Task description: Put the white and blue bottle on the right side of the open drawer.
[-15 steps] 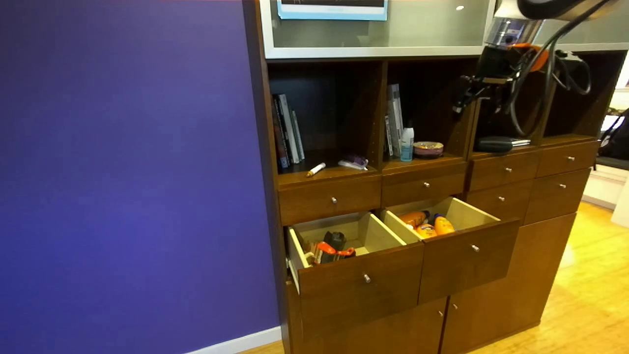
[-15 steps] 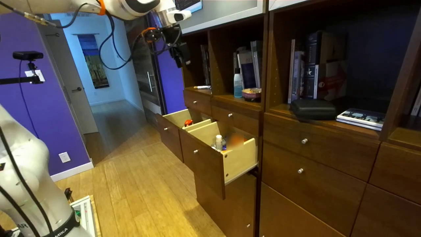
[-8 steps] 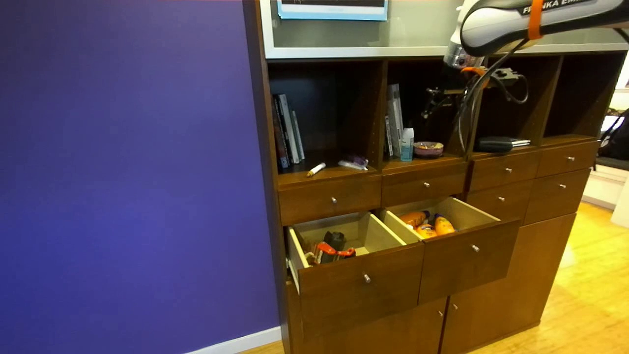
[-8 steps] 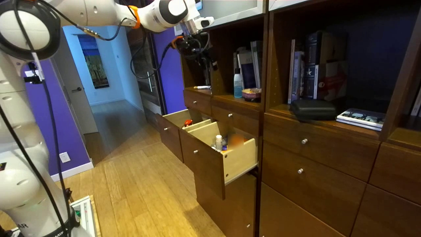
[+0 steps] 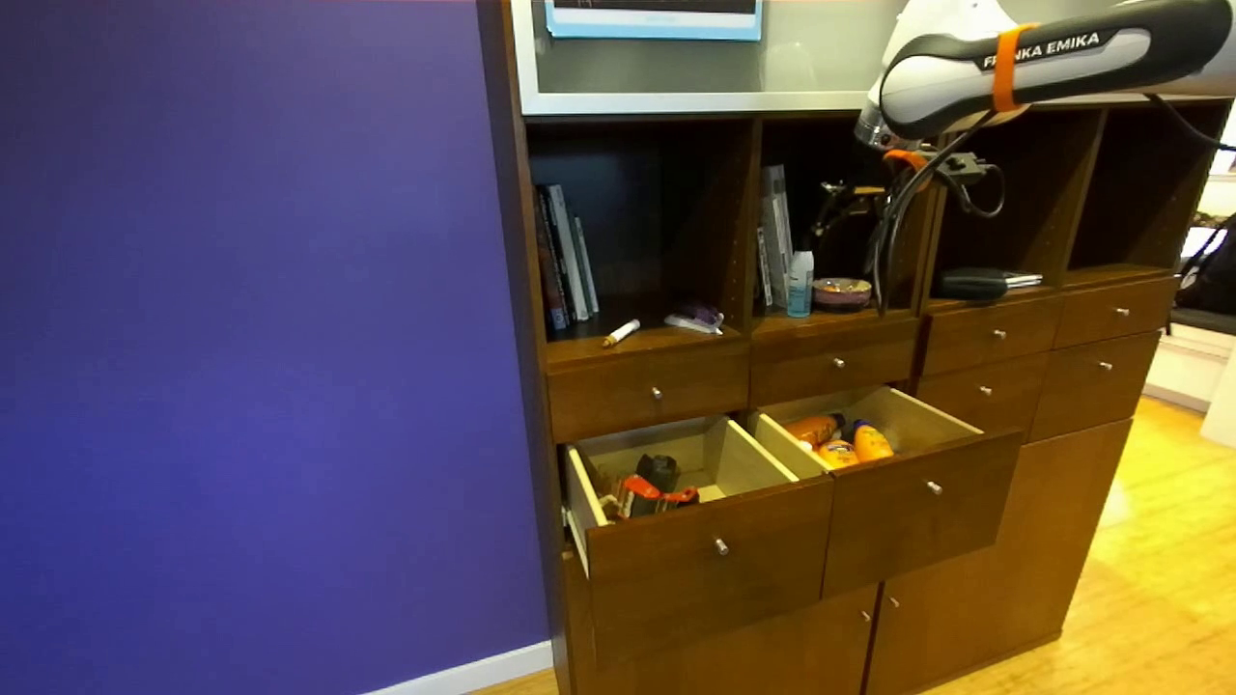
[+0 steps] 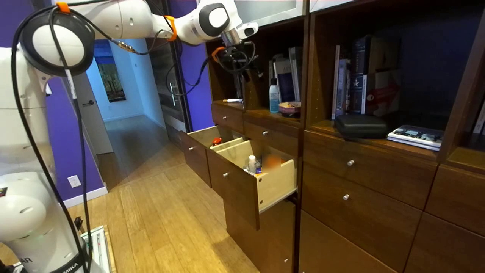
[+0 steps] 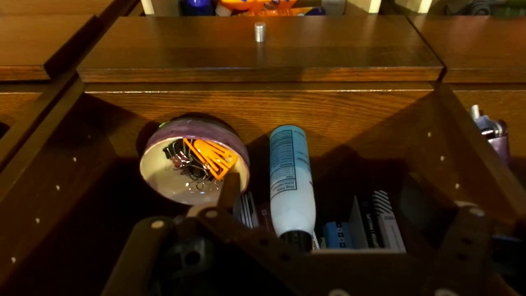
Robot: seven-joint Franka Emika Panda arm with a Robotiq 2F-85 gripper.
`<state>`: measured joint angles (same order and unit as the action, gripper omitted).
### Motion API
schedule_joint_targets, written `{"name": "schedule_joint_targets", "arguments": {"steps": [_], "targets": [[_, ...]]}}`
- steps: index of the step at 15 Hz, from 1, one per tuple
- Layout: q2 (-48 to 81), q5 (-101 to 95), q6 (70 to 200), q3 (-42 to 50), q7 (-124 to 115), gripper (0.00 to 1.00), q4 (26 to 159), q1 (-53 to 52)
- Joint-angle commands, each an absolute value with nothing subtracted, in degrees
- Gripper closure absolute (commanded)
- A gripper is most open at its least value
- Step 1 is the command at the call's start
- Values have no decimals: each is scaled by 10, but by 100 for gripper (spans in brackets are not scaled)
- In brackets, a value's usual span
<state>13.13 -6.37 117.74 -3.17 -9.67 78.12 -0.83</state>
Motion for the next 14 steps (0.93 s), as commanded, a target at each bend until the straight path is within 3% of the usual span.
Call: {"name": "schedule_joint_targets", "arguments": {"steps": [1,14], "targets": [[144,-62,1174,-31,-95,0,771,-7],[324,-52,1279,-30,-68,0,611,1]]}}
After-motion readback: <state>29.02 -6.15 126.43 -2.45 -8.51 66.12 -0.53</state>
